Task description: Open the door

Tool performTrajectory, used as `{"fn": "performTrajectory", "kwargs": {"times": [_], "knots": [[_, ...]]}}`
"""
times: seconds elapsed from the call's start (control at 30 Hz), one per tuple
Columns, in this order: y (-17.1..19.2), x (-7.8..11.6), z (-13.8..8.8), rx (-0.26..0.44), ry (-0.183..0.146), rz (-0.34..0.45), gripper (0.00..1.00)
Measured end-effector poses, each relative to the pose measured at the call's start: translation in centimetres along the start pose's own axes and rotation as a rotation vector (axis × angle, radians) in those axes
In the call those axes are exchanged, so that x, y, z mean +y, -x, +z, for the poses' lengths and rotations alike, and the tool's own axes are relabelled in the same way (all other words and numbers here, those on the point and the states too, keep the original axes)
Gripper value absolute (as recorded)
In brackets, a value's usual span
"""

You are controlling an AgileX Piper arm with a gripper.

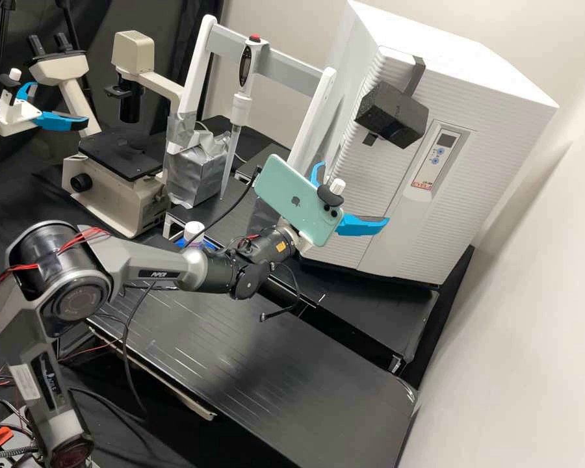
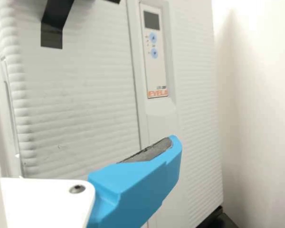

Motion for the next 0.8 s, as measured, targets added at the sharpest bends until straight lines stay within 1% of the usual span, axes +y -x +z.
{"fn": "performTrajectory", "kwargs": {"times": [0.2, 0.27, 0.3, 0.33, 0.63, 0.8], "knots": [[-0.9, -0.2, -0.7, -0.010, 0.005, -0.022, 1.00], [-1.2, -0.1, -0.8, -0.010, 0.018, -0.016, 1.00], [-1.3, -0.1, -0.8, -0.010, 0.020, -0.015, 0.00], [-1.5, 0.0, -0.8, -0.010, 0.016, -0.011, 0.00], [-1.7, -0.1, -0.6, -0.017, 0.016, -0.015, 0.00], [-1.6, 0.2, -0.4, -0.024, 0.019, -0.006, 0.00]]}}
